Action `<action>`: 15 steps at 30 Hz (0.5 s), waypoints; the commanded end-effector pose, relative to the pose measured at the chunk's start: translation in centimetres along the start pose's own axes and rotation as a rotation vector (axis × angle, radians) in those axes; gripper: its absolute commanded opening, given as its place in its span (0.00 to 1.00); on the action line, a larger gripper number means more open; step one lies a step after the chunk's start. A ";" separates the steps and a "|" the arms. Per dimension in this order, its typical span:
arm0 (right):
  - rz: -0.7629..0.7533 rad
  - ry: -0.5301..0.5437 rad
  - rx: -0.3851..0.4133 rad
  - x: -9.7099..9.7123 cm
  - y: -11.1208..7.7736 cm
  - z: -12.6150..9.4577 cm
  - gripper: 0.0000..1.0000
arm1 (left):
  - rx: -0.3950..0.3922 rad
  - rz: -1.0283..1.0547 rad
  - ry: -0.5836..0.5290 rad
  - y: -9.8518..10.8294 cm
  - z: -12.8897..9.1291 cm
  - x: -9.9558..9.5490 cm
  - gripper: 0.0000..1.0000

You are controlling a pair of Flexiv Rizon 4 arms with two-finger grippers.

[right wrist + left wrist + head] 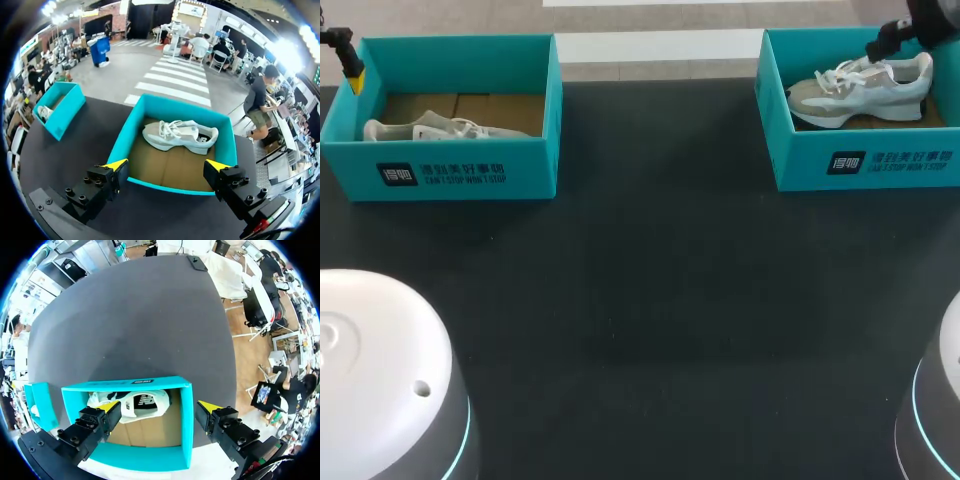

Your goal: Take the shoe out of the shoebox, open the shoe tongue, remove and reinsert the insole, then place the shoe into the shoebox

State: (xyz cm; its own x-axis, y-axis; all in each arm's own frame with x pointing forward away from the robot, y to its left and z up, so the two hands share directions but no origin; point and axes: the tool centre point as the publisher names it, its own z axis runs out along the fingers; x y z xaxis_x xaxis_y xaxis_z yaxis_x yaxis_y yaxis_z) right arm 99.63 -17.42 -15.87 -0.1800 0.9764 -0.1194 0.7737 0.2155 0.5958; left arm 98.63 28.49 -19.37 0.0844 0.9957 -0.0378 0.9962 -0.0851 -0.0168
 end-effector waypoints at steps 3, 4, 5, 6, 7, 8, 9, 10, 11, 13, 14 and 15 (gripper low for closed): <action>0.086 -0.004 0.055 -3.8 2.2 4.3 1.00 | -0.001 0.001 0.001 -0.1 0.0 0.0 1.00; 0.100 -0.013 0.065 -4.2 2.3 4.6 1.00 | -0.001 0.001 0.001 -0.1 0.0 0.0 1.00; 0.120 -0.019 0.069 -5.2 2.5 5.2 1.00 | -0.001 0.001 0.001 -0.1 0.0 0.0 1.00; 0.150 -0.034 0.081 -5.9 2.6 5.6 1.00 | -0.001 0.001 0.001 -0.1 0.0 0.0 1.00; 0.165 -0.036 0.089 -6.7 2.7 6.1 1.00 | -0.001 0.001 0.001 -0.1 0.0 0.0 1.00; 0.184 -0.044 0.092 -7.3 2.9 6.4 1.00 | -0.001 0.001 0.001 -0.1 0.0 0.0 1.00; 0.204 -0.067 0.097 -7.9 3.1 6.5 1.00 | -0.001 0.001 0.001 -0.1 0.0 0.0 1.00; 0.204 -0.067 0.097 -7.9 3.1 6.5 1.00 | -0.001 0.001 0.001 -0.1 0.0 0.0 1.00; 0.204 -0.067 0.097 -7.9 3.1 6.5 1.00 | -0.001 0.001 0.001 -0.1 0.0 0.0 1.00; 0.204 -0.067 0.097 -7.9 3.1 6.5 1.00 | -0.001 0.001 0.001 -0.1 0.0 0.0 1.00; 0.204 -0.067 0.097 -7.9 3.1 6.5 1.00 | -0.001 0.001 0.001 -0.1 0.0 0.0 1.00; 0.204 -0.067 0.097 -7.9 3.1 6.5 1.00 | -0.001 0.001 0.001 -0.1 0.0 0.0 1.00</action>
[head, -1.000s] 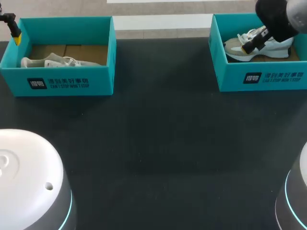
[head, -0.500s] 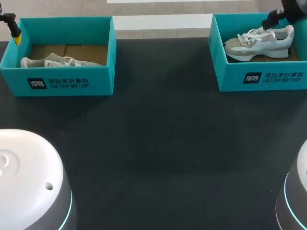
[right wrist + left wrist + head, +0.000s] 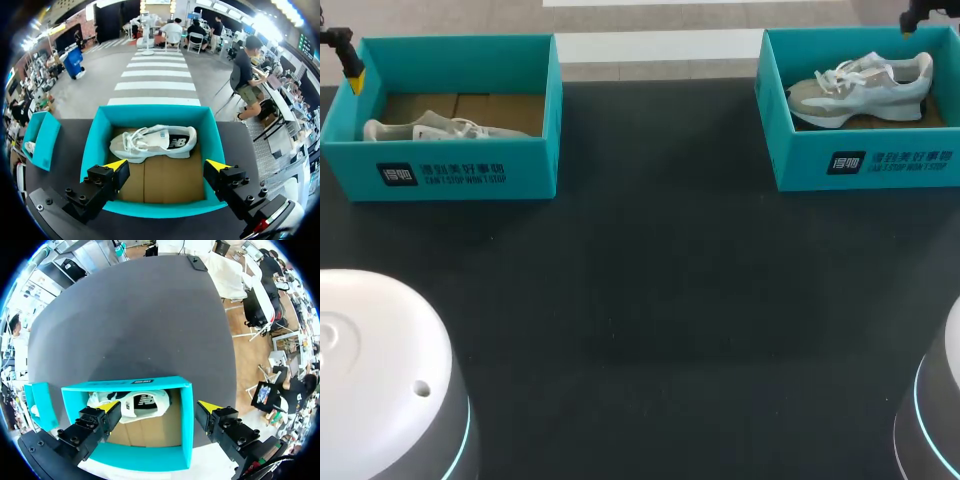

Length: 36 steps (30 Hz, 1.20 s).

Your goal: Take the shoe out of the shoebox, open the shoe tongue, remove and reinsert the insole, then place the shoe into the shoebox

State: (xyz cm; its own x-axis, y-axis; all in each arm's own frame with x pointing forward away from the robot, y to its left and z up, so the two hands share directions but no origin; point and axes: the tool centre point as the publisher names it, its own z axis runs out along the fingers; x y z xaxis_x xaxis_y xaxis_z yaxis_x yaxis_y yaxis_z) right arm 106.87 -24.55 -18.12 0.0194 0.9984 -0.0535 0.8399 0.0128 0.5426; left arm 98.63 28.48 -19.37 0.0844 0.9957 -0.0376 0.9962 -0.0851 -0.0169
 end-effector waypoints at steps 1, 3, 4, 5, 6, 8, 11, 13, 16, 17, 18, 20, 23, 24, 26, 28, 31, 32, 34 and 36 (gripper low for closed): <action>0.002 -0.007 0.010 0.2 0.4 0.4 1.00 | -0.001 0.001 0.000 -0.1 0.0 0.1 1.00; 0.002 -0.007 0.010 0.2 0.4 0.4 1.00 | -0.001 0.001 0.000 -0.1 0.0 0.1 1.00; 0.002 -0.007 0.010 0.2 0.4 0.4 1.00 | -0.001 0.001 0.000 -0.1 0.0 0.1 1.00; 0.002 -0.007 0.010 0.2 0.4 0.4 1.00 | -0.001 0.001 0.000 -0.1 0.0 0.1 1.00; 0.002 -0.007 0.010 0.2 0.4 0.4 1.00 | -0.001 0.001 0.000 -0.1 0.0 0.1 1.00; 0.002 -0.007 0.010 0.2 0.4 0.4 1.00 | -0.001 0.001 0.000 -0.1 0.0 0.1 1.00; 0.002 -0.007 0.010 0.2 0.4 0.4 1.00 | -0.001 0.001 0.000 -0.1 0.0 0.1 1.00; 0.002 -0.007 0.010 0.2 0.4 0.4 1.00 | -0.001 0.001 0.000 -0.1 0.0 0.1 1.00; 0.002 -0.007 0.010 0.2 0.4 0.4 1.00 | -0.001 0.001 0.000 -0.1 0.0 0.1 1.00; 0.002 -0.007 0.010 0.2 0.4 0.4 1.00 | -0.001 0.001 0.000 -0.1 0.0 0.1 1.00; 0.002 -0.007 0.010 0.2 0.4 0.4 1.00 | -0.001 0.001 0.000 -0.1 0.0 0.1 1.00; -0.058 -0.005 0.031 -0.6 0.7 2.3 1.00 | -0.001 0.001 0.000 -0.1 0.0 0.1 1.00; -0.040 -0.008 0.085 -2.5 1.5 4.8 1.00 | -0.001 0.001 0.000 -0.1 0.0 0.1 1.00; -0.056 -0.036 0.099 -3.1 1.7 5.5 1.00 | -0.001 0.001 0.000 -0.1 0.0 0.1 1.00; -0.042 -0.069 0.145 -4.4 2.1 6.6 1.00 | -0.001 0.001 0.000 -0.1 0.0 0.1 1.00; 0.007 -0.083 0.187 -5.4 2.6 7.3 1.00 | -0.001 0.001 0.000 -0.1 0.0 0.1 1.00; 0.041 -0.072 0.219 -5.8 3.2 8.3 1.00 | -0.001 0.001 0.000 -0.1 0.0 0.1 1.00; 0.042 -0.082 0.228 -5.8 3.4 8.6 1.00 | -0.001 0.001 0.000 -0.1 0.0 0.1 1.00; 0.025 -0.076 0.226 -5.8 3.6 8.7 1.00 | -0.001 0.001 0.000 -0.1 0.0 0.1 1.00; 0.025 -0.076 0.226 -5.8 3.6 8.7 1.00 | -0.001 0.001 0.000 -0.1 0.0 0.1 1.00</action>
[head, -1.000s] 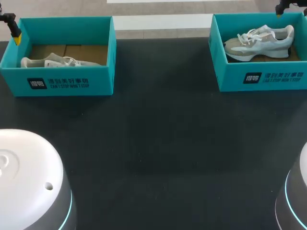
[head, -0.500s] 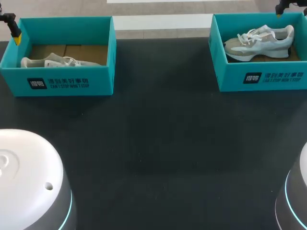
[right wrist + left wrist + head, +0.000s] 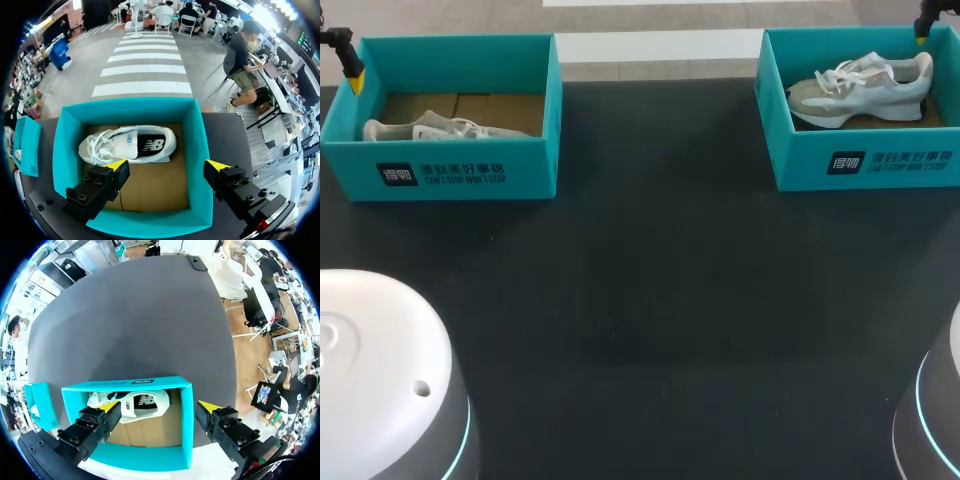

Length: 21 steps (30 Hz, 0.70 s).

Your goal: Take the shoe out of the shoebox, open the shoe tongue, remove and reinsert the insole, then place the shoe into the shoebox

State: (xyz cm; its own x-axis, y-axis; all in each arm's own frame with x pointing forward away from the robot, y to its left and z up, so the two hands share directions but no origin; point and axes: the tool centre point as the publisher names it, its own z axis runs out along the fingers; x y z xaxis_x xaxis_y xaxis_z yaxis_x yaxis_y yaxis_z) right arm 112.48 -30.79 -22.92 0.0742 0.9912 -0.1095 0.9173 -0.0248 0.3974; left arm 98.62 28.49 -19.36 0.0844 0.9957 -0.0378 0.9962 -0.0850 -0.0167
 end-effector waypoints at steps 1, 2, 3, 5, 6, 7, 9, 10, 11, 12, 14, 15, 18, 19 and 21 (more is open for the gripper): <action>0.001 -0.001 0.058 0.1 1.8 1.0 1.00 | -0.001 0.001 0.001 -0.1 0.0 0.0 1.00; 0.001 -0.001 0.058 0.1 1.8 1.0 1.00 | -0.001 0.001 0.001 -0.1 0.0 0.0 1.00; 0.001 -0.001 0.058 0.1 1.8 1.0 1.00 | -0.001 0.001 0.001 -0.1 0.0 0.0 1.00; 0.001 -0.001 0.058 0.1 1.8 1.0 1.00 | -0.001 0.001 0.001 -0.1 0.0 0.0 1.00; 0.001 -0.001 0.058 0.1 1.8 1.0 1.00 | -0.001 0.001 0.001 -0.1 0.0 0.0 1.00; 0.001 -0.001 0.058 0.1 1.8 1.0 1.00 | -0.001 0.001 0.001 -0.1 0.0 0.0 1.00; 0.001 -0.001 0.058 0.1 1.8 1.0 1.00 | -0.001 0.001 0.001 -0.1 0.0 0.0 1.00; 0.001 -0.001 0.058 0.1 1.8 1.0 1.00 | -0.001 0.001 0.001 -0.1 0.0 0.0 1.00; 0.001 -0.001 0.058 0.1 1.8 1.0 1.00 | -0.001 0.001 0.001 -0.1 0.0 0.0 1.00; 0.027 -0.006 0.098 0.5 2.4 1.7 1.00 | -0.001 0.001 0.001 -0.1 0.0 0.0 1.00; -0.001 -0.053 0.183 1.3 3.0 3.5 1.00 | -0.001 0.001 0.001 -0.1 0.0 0.0 1.00; 0.021 -0.058 0.176 1.5 3.3 4.1 1.00 | -0.001 0.001 0.001 -0.1 0.0 0.0 1.00; 0.044 -0.073 0.223 1.8 3.4 6.2 1.00 | -0.001 0.001 0.001 -0.1 0.0 0.0 1.00; 0.053 -0.077 0.225 1.8 3.5 6.6 1.00 | -0.001 0.001 0.001 -0.1 0.0 0.0 1.00; 0.065 -0.086 0.244 1.6 3.5 7.4 1.00 | -0.001 0.001 0.001 -0.1 0.0 0.0 1.00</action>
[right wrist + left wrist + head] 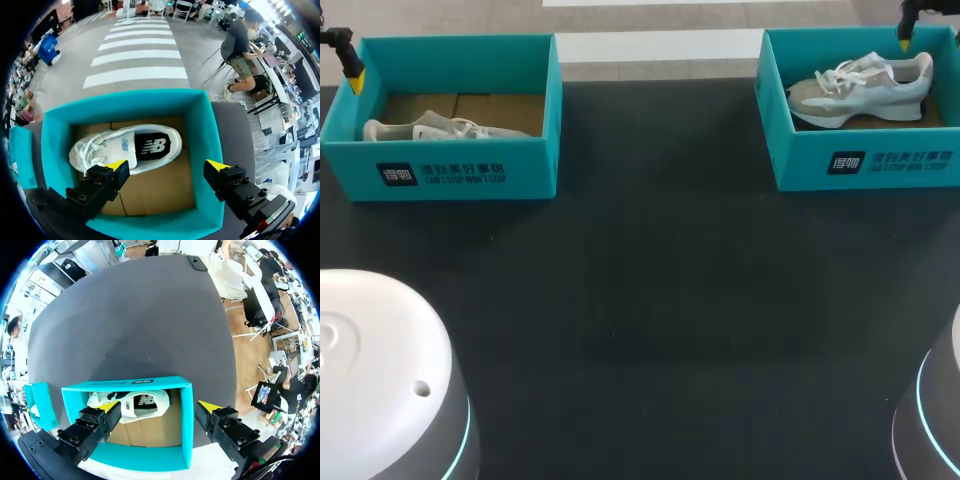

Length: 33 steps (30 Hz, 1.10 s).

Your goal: Take the shoe out of the shoebox, open the shoe tongue, remove and reinsert the insole, then place the shoe into the shoebox

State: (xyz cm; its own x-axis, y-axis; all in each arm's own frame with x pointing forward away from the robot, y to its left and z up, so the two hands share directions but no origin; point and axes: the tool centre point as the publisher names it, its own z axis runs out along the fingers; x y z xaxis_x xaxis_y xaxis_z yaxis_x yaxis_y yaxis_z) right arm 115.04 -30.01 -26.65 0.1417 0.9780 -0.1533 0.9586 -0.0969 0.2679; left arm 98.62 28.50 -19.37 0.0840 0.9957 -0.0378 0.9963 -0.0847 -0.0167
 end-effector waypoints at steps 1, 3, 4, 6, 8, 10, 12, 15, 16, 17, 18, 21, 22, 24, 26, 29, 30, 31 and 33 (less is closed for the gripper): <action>0.011 -0.028 0.099 0.4 3.1 3.1 1.00 | -0.001 0.001 0.001 -0.1 0.0 0.0 1.00; 0.017 -0.032 0.114 0.1 3.2 3.8 1.00 | -0.001 0.001 0.001 -0.1 0.0 0.0 1.00; 0.017 -0.032 0.114 -0.2 3.3 4.1 1.00 | -0.001 0.001 0.001 -0.1 0.0 0.0 1.00; 0.018 -0.030 0.118 -0.7 3.4 4.6 1.00 | -0.001 0.001 0.001 -0.1 0.0 0.0 1.00; 0.018 -0.033 0.118 -1.1 3.4 4.8 0.87 | -0.001 0.001 0.001 -0.1 0.0 0.0 1.00; 0.013 -0.025 0.115 -1.5 3.5 5.0 0.76 | -0.001 0.001 0.001 -0.1 0.0 0.0 1.00; 0.010 -0.021 0.112 -1.6 3.4 5.2 0.65 | -0.001 0.001 0.001 -0.1 0.0 0.0 1.00; 0.002 -0.019 0.116 -1.7 3.4 5.6 0.67 | -0.001 0.001 0.001 -0.1 0.0 0.0 1.00; 0.000 -0.020 0.116 -1.7 3.3 5.7 0.70 | -0.001 0.001 0.001 -0.1 0.0 0.0 1.00; -0.001 -0.018 0.116 -1.7 3.3 5.8 0.71 | -0.001 0.001 0.001 -0.1 0.0 0.0 1.00; 0.000 -0.018 0.116 -1.6 3.2 5.8 0.74 | -0.001 0.001 0.001 -0.1 0.0 0.0 1.00; 0.006 -0.010 0.118 -1.5 2.6 6.1 0.75 | -0.001 0.001 0.001 -0.1 0.0 0.0 1.00; 0.007 -0.006 0.119 -1.4 2.4 6.3 0.75 | -0.001 0.001 0.001 -0.1 0.0 0.0 1.00; 0.001 -0.005 0.132 -1.3 2.1 6.6 0.74 | -0.001 0.001 0.001 -0.1 0.0 0.0 1.00; 0.002 -0.003 0.136 -1.3 1.7 7.1 0.71 | -0.001 0.001 0.001 -0.1 0.0 0.0 1.00; 0.003 -0.001 0.136 -1.2 1.4 7.5 0.70 | -0.001 0.001 0.001 -0.1 0.0 0.0 1.00; 0.004 0.000 0.136 -1.2 1.3 7.8 0.70 | -0.001 0.001 0.001 -0.1 0.0 0.0 1.00; 0.004 -0.001 0.137 -1.2 1.2 8.1 0.70 | -0.001 0.001 0.001 -0.1 0.0 0.0 1.00; -0.009 -0.007 0.137 -1.1 1.2 8.5 0.67 | -0.001 0.001 0.001 -0.1 0.0 0.0 1.00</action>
State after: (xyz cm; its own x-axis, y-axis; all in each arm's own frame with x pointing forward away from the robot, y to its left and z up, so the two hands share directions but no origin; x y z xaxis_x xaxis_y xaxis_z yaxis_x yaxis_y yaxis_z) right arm 118.05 -32.96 -33.44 0.1370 0.9775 -0.1604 0.9850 -0.1174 0.1261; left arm 98.62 28.49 -19.36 0.0843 0.9957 -0.0378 0.9962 -0.0850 -0.0166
